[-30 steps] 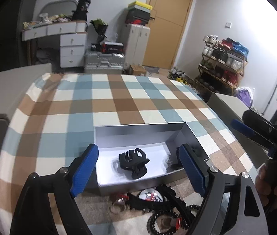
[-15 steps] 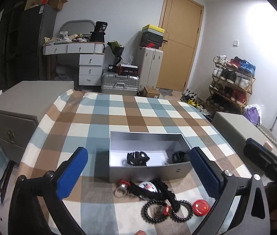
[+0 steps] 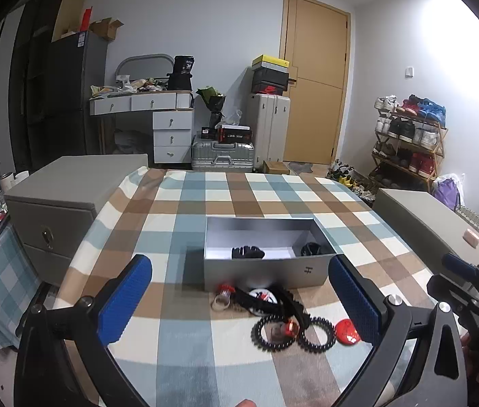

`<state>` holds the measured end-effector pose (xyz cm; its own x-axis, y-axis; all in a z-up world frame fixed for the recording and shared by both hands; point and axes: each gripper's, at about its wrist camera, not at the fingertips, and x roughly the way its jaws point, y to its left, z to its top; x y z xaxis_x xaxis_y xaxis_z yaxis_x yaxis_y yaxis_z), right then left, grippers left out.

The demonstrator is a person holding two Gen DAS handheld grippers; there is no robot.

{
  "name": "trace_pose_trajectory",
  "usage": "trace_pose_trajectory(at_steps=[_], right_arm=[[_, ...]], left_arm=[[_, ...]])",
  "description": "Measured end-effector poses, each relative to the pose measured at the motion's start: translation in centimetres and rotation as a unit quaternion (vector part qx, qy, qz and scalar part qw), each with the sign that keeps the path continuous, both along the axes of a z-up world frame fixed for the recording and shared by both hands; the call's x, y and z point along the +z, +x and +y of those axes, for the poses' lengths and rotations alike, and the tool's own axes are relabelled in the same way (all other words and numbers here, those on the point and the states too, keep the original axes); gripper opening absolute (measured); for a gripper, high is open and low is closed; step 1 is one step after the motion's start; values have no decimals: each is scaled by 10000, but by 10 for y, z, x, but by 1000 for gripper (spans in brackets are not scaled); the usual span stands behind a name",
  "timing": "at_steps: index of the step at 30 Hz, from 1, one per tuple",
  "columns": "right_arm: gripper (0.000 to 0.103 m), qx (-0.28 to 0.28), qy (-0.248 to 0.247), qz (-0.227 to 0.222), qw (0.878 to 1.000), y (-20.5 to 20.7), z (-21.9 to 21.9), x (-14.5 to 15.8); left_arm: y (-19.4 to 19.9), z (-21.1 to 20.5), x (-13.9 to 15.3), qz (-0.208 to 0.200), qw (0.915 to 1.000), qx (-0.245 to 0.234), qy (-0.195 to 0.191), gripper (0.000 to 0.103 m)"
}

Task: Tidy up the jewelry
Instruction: 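Withdraw both tools from the box toward the remaining items, then grasp the red China badge with the right tool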

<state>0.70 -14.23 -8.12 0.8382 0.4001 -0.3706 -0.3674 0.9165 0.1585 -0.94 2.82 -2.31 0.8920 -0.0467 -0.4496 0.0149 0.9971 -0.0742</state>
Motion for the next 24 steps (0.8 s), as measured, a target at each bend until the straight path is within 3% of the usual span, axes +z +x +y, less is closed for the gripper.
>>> trace_pose_trajectory(at_steps=[4,12,16,24], right_arm=[[103,88,-195,72,9997,-4,5,-10],[102,456,-419,533,9967,3,15,-42],[96,542,-552,818,9936,13,20,-59],[81,612,-965,1131,9870,30,33,-77]], left_arm=[[-6,3,-8,47,9999,115,-88,102],[-8,2,-38,570,9981,178,-117,102],[-12,-1,-43,655,9977,151,-7,102],[-11,1,-48,863,9961,91,-176,102]])
